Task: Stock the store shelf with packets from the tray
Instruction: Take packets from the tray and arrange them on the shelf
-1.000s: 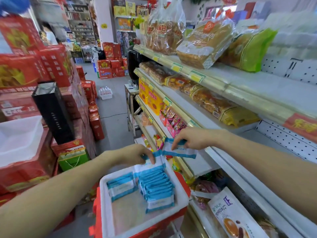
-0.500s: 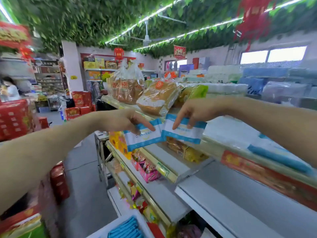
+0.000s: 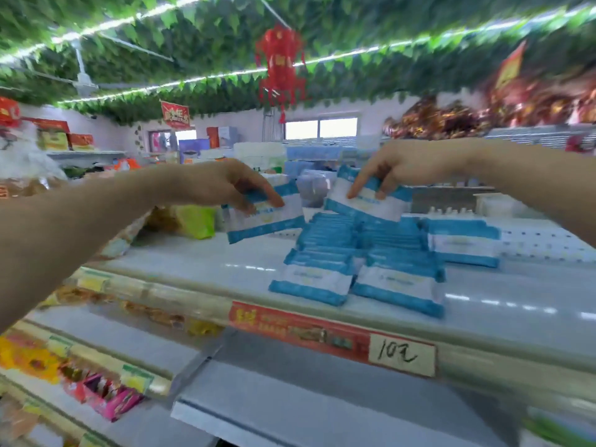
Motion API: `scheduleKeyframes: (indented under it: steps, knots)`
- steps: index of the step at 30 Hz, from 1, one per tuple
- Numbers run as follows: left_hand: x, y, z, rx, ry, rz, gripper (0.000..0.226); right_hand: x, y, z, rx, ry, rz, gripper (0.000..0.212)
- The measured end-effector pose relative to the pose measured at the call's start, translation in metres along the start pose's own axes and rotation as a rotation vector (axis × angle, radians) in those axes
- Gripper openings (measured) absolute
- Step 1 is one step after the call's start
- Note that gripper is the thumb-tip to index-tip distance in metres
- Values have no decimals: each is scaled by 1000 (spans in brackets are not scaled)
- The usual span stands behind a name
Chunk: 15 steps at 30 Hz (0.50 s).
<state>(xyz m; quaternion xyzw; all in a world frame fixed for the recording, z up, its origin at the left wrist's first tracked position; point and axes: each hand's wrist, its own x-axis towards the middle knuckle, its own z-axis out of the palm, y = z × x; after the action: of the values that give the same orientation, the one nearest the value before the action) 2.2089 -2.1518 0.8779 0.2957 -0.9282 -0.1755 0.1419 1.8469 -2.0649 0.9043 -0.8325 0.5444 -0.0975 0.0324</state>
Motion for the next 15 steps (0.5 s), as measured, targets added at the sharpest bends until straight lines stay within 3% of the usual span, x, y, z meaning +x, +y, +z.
scheduleKeyframes:
  steps: [8, 15]
  knots:
    - [88, 51, 33, -25, -10, 163, 45, -95, 102, -9, -61, -56, 345, 52]
    - [115, 68, 42, -6, -44, 164, 47, -103, 143, 24, -64, -136, 397, 56]
